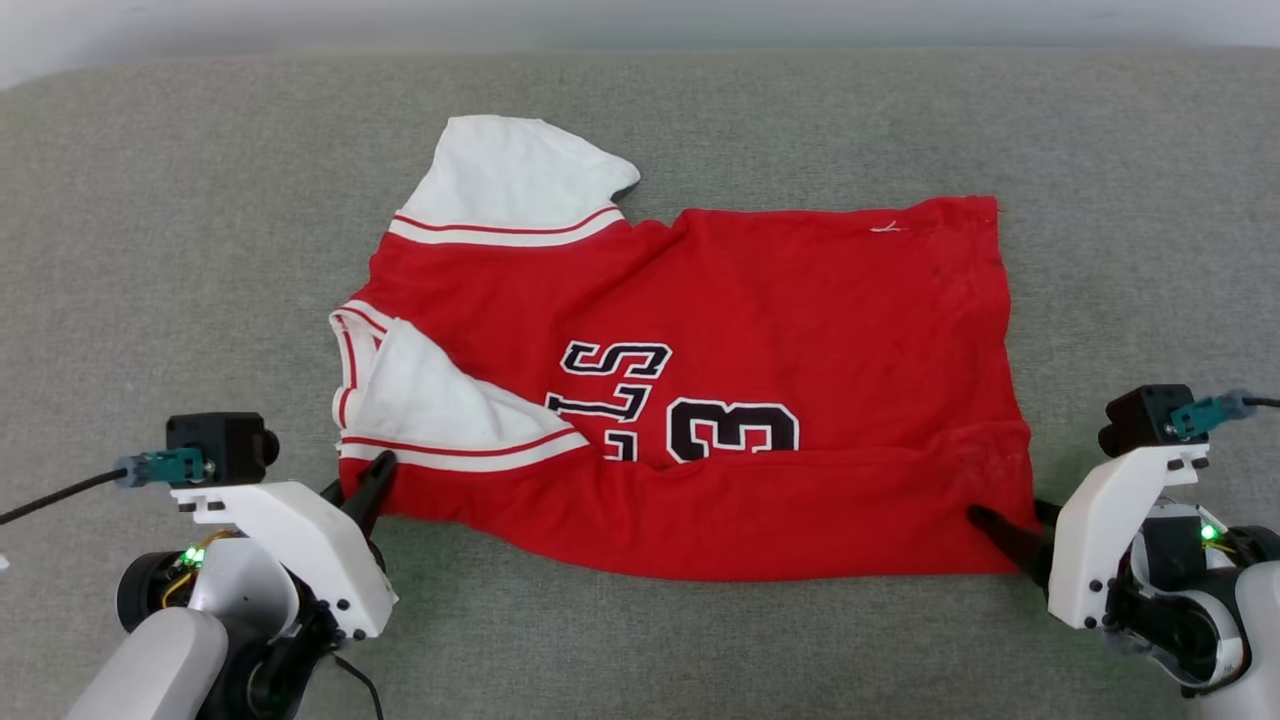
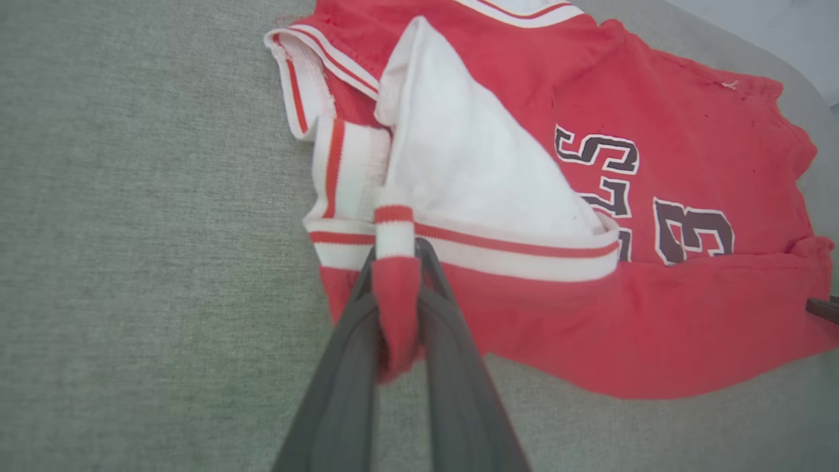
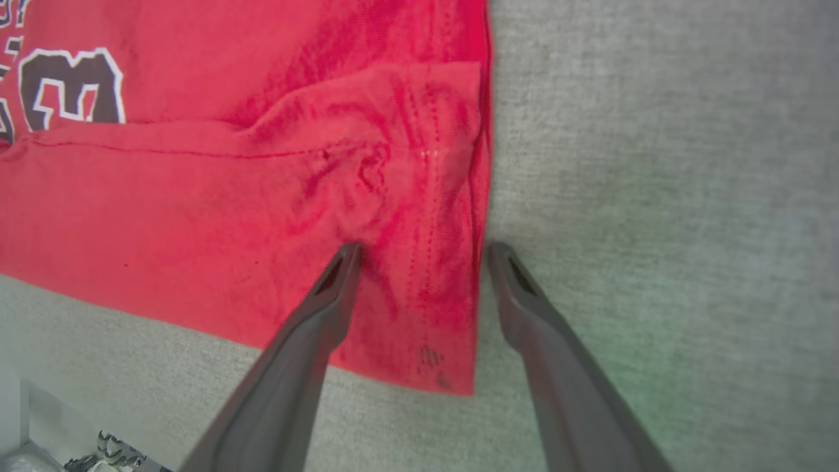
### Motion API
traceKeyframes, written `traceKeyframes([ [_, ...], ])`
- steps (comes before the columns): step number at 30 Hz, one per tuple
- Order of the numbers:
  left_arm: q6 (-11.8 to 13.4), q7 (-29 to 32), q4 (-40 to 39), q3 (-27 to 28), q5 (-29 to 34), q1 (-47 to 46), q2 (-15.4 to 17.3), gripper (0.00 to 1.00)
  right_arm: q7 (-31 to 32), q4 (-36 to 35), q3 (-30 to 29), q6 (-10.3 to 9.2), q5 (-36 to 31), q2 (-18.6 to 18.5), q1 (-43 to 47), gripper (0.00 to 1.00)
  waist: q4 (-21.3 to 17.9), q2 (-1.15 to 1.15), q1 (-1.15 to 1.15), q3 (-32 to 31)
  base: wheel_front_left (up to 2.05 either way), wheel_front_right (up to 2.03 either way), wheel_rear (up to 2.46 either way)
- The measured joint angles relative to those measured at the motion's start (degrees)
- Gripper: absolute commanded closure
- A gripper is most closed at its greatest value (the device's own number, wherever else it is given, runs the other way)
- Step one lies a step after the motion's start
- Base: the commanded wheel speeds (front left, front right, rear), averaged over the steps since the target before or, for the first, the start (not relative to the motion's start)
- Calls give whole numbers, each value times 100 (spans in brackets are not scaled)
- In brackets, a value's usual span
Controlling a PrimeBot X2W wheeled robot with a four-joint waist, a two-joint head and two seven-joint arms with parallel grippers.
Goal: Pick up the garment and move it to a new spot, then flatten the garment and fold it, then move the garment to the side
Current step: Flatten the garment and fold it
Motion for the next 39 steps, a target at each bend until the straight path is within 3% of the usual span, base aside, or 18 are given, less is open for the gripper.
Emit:
traceKeyframes([
  [1,4,-12,-5,-14,14,1,-8,100,76,78,12,0,27,-4,-55,8,27,0,0,20,0,0,0],
  [2,5,-15,-14,-22,18,1,-13,100,127,129,11,-1,71,-11,-86,71,49,0,0,30,0,0,0],
  [3,5,-25,-13,-27,18,2,-20,100,156,168,14,-2,86,-25,-118,100,63,0,0,29,0,0,0],
  [17,137,-460,33,103,-93,590,-137,100,47,335,356,-1,257,-104,-96,100,-44,0,0,-646,0,0,0],
  [27,512,-523,-272,213,-283,1689,-77,100,102,133,497,0,420,-227,563,100,-156,0,-1,-1579,0,0,0],
  [33,500,-500,-232,174,-402,1973,-101,100,38,83,353,-1,441,-191,990,100,-178,0,-1,-1709,0,0,0],
  [34,465,-500,-140,151,-414,1963,-138,96,-10,101,341,0,420,-163,1033,93,-177,0,-1,-1696,0,0,0],
  [35,438,-517,-45,137,-450,1936,-192,61,-70,116,323,0,401,-136,1057,53,-177,0,-1,-1681,0,0,0],
  [36,397,-542,67,125,-453,1889,-248,32,-146,135,307,0,397,-103,1085,0,-180,0,-1,-1665,0,0,0],
  [37,342,-513,202,96,-465,1833,-270,32,-261,147,304,0,392,-77,1116,0,-184,0,-1,-1648,0,0,0],
  [39,247,-530,420,82,-510,1725,-325,0,-523,145,343,-1,321,-71,1149,0,-200,0,-1,-1622,0,0,0],
])
